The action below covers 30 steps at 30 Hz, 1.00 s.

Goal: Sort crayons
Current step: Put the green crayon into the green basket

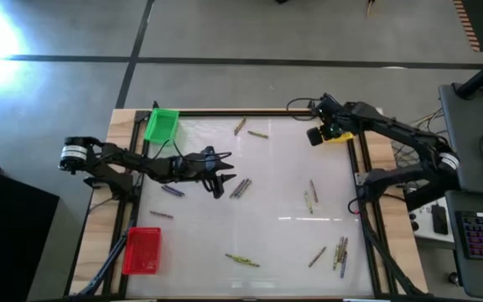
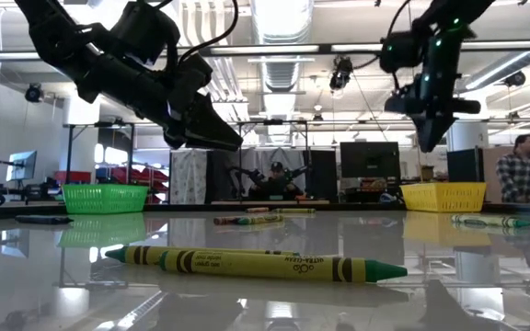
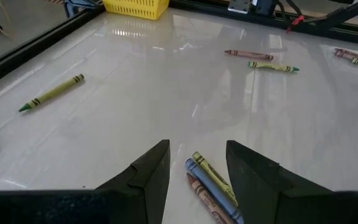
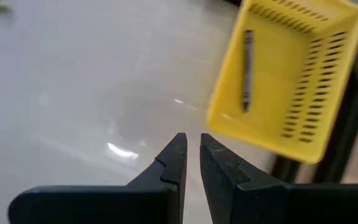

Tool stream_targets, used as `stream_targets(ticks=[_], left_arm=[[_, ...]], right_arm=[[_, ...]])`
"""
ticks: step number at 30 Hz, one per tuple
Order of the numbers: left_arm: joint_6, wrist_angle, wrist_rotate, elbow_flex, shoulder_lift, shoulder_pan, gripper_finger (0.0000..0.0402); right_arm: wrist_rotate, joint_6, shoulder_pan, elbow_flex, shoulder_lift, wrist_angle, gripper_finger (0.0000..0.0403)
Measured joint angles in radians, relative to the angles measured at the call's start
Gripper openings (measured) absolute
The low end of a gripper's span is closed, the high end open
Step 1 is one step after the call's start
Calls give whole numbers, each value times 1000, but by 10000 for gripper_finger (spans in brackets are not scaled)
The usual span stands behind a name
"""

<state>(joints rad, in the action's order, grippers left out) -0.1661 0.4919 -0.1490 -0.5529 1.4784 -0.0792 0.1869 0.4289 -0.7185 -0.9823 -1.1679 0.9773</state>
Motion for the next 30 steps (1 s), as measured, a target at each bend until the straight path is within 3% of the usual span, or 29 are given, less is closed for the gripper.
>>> stream_targets(ticks=[9, 20, 24, 30], left_arm=[[-19, -1, 1, 0, 0, 0, 141], [-19, -2, 2, 0, 0, 0, 141], [-19, -2, 2, 0, 0, 0, 141], [-19, -2, 2, 0, 0, 0, 141]], right_arm=[[-44, 39, 90, 63, 124, 29, 36], [-87, -42, 119, 84, 91, 41, 41], [-157, -77, 144, 87, 87, 34, 75], [-161, -95, 200, 87, 87, 34, 166]])
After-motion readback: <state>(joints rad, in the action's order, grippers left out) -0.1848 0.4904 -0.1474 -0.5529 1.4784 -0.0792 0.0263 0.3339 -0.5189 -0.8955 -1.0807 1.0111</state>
